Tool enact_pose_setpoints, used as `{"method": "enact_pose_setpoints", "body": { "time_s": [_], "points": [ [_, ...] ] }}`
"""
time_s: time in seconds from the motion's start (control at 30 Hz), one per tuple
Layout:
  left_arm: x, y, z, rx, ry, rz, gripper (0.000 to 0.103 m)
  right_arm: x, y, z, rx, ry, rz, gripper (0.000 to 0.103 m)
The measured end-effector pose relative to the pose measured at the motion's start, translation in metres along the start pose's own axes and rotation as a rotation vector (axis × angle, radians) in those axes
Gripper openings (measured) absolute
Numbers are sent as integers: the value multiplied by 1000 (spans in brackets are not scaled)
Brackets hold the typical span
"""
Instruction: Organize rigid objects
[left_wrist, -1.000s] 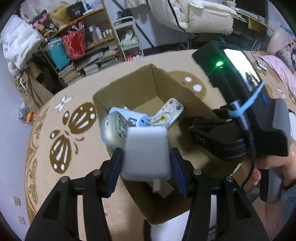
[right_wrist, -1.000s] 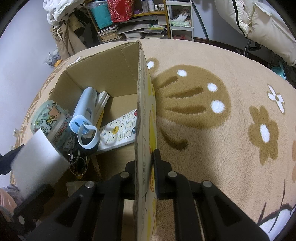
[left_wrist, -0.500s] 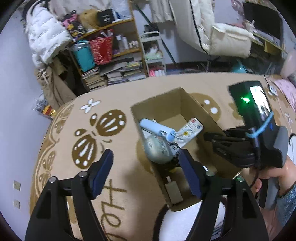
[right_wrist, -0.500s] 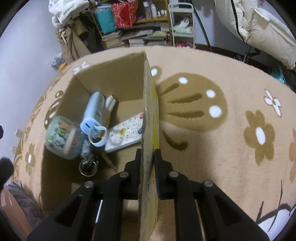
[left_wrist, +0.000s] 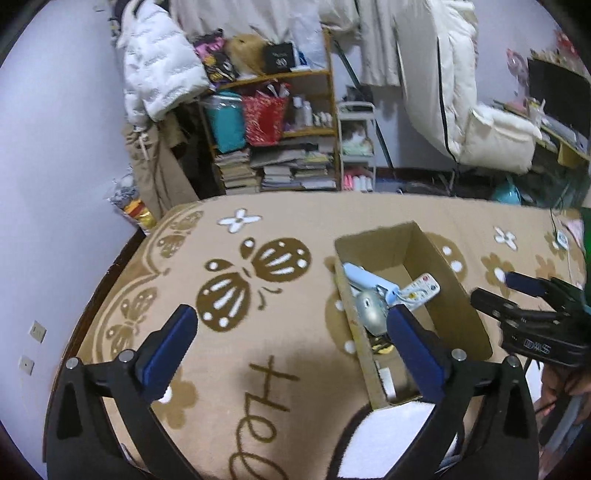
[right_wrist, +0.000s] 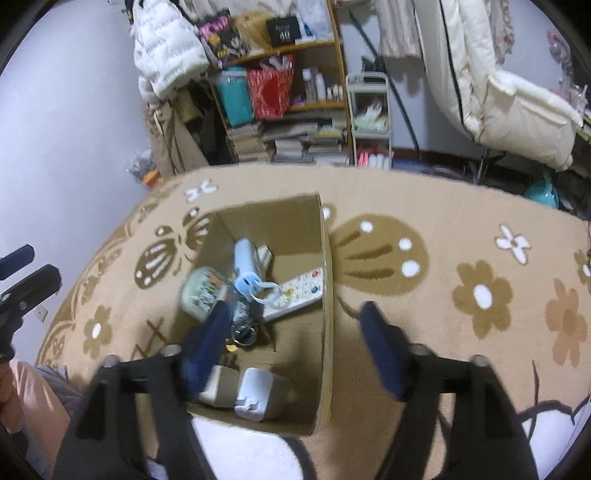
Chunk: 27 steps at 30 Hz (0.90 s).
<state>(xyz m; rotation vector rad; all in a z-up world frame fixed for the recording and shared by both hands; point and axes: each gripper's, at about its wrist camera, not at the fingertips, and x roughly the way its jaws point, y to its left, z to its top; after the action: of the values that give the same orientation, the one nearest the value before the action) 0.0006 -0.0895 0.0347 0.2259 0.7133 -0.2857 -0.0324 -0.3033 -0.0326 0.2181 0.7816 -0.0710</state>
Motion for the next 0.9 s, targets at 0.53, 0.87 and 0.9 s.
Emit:
{"method": "enact_pose_setpoints", "body": {
  "time_s": [0.53,0.87,0.9],
  "points": [
    [-50,29,-39,-26,-116,89,102,-78,40,-41,-37,-177,-20,103],
    [-53,26,-51,-7,-117,87,102,-80,40,-53,-29,-193,-41,103],
    [-53,26,-51,-11,-118,85,102,-80,42,-55,-32,-195,-40,103]
  ]
}}
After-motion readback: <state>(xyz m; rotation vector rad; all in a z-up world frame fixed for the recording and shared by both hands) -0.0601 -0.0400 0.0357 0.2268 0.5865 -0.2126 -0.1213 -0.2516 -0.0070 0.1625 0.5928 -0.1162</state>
